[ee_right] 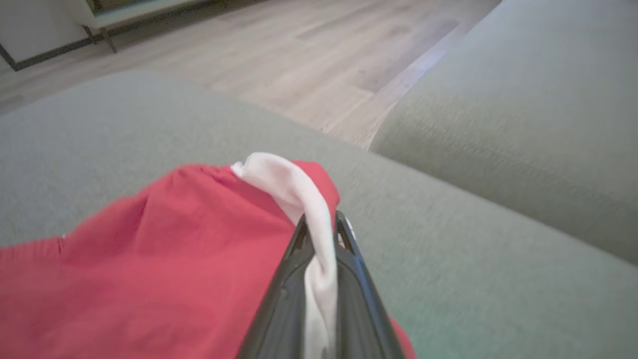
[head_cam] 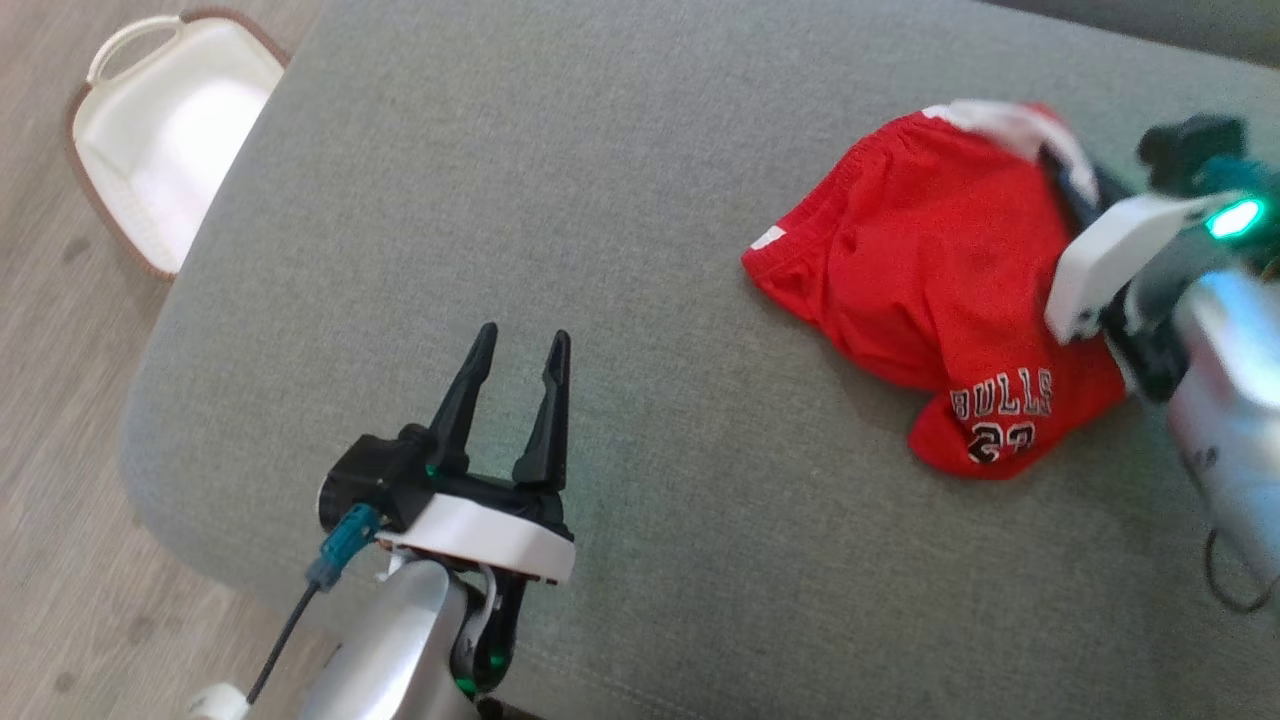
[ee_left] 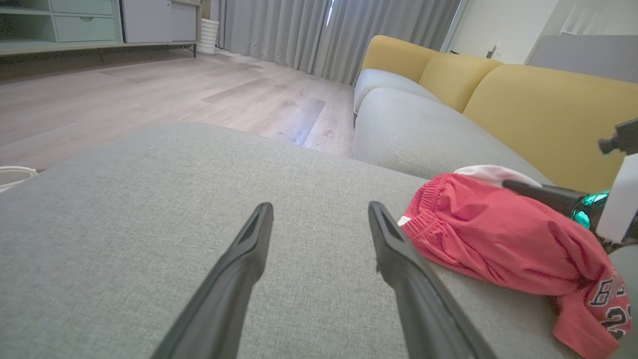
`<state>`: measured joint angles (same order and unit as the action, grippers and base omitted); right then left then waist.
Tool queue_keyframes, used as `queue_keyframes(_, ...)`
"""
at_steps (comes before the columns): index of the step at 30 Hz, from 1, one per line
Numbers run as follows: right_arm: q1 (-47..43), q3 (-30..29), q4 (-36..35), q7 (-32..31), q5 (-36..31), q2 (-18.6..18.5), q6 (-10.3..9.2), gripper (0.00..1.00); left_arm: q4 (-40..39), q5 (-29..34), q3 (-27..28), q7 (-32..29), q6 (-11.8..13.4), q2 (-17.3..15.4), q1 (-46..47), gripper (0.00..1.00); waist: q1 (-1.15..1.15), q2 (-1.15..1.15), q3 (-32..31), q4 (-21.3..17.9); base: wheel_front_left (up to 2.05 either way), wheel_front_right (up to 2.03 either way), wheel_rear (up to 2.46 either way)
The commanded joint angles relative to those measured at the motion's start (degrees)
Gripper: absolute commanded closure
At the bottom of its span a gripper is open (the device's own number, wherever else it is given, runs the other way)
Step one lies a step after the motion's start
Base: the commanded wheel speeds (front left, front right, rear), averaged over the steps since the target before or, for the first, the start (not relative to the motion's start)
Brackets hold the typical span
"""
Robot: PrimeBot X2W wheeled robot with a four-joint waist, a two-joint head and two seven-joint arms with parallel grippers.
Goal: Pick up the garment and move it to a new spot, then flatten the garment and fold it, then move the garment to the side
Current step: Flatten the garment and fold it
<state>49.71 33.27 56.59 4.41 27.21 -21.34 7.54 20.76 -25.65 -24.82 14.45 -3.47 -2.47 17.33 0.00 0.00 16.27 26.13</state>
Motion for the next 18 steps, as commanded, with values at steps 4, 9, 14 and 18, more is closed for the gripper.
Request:
queue_keyframes(4, 6.1, 0.4, -0.8, 5.5, -1.5, -1.8, -0.05, 1.0, -1.1, 0.8, 3.1, 0.5, 0.4, -0.4, 0.1, 0.0, 0.0, 0.0, -2.9, -1.6, 0.0, 0.0, 0.0)
queue_keyframes(9, 10.2, 1.2, -2.2, 9.1, -3.9, -2.0, -0.05, 1.0, -0.8, 1.8, 4.6, 0.5, 0.1, -0.4, -1.5, 0.0, 0.0, 0.0, -6.8, -3.3, 0.0, 0.0, 0.0)
queue_keyframes(14, 11.7, 4.8, -6.6, 10.2, -8.4, -1.0, -0.05, 1.0, -0.8, 2.9, 5.1, 0.5, -0.3, -0.4, -2.6, 0.0, 0.0, 0.0, -9.4, -4.6, 0.0, 0.0, 0.0)
queue_keyframes(18, 6.7, 10.2, -9.0, 9.5, -11.2, 1.4, -0.05, 1.0, -0.5, 3.3, 5.2, 0.5, -0.5, -0.4, -3.4, 0.0, 0.0, 0.0, -10.9, -4.8, 0.0, 0.0, 0.0)
